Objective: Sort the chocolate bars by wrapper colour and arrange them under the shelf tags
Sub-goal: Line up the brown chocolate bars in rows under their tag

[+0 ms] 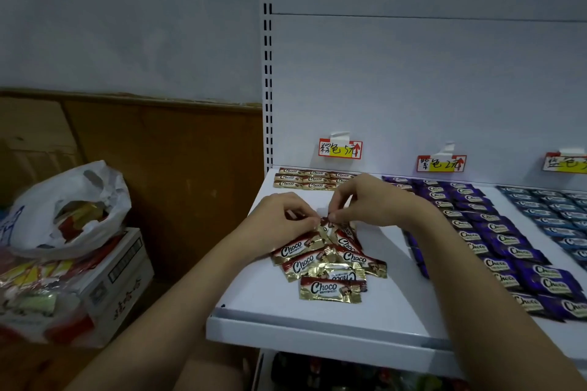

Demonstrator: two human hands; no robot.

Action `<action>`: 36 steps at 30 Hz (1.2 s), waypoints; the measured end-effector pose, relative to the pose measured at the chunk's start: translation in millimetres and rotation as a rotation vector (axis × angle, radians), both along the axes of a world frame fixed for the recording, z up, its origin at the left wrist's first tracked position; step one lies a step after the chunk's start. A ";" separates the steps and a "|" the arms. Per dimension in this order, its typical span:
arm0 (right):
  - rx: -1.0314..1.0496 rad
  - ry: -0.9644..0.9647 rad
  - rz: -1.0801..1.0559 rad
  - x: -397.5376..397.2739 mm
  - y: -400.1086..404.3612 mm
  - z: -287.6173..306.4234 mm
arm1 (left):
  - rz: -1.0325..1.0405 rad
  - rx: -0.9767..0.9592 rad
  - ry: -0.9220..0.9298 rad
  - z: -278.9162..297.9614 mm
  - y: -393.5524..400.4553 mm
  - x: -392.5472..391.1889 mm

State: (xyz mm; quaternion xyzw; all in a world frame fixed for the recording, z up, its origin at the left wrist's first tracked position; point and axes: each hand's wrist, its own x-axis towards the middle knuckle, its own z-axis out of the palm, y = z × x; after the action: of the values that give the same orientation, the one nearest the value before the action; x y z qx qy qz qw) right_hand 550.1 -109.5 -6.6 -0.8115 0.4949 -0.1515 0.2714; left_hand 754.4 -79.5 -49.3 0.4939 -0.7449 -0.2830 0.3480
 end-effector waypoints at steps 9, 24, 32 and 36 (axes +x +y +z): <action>0.182 -0.448 -0.199 -4.1 -1.9 1.3 | 0.082 0.180 0.417 -1.5 -7.0 8.4; 0.264 -0.529 -0.267 -4.0 -5.3 -1.1 | 0.143 0.257 0.745 -3.4 -10.6 15.6; 0.187 -0.474 -0.318 -4.4 -9.1 -4.4 | 0.117 0.397 0.843 7.6 -17.2 13.1; 0.174 -0.504 -0.364 -7.7 -11.1 -5.6 | 0.203 0.337 0.813 16.2 -25.8 18.7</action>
State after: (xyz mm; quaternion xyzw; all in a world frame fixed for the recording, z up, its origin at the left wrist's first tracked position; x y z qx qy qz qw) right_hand 542.4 -120.5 -12.2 -0.6205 0.5603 -0.3508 0.4220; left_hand 773.1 -105.3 -33.2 0.4629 -0.4390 -0.5358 0.5531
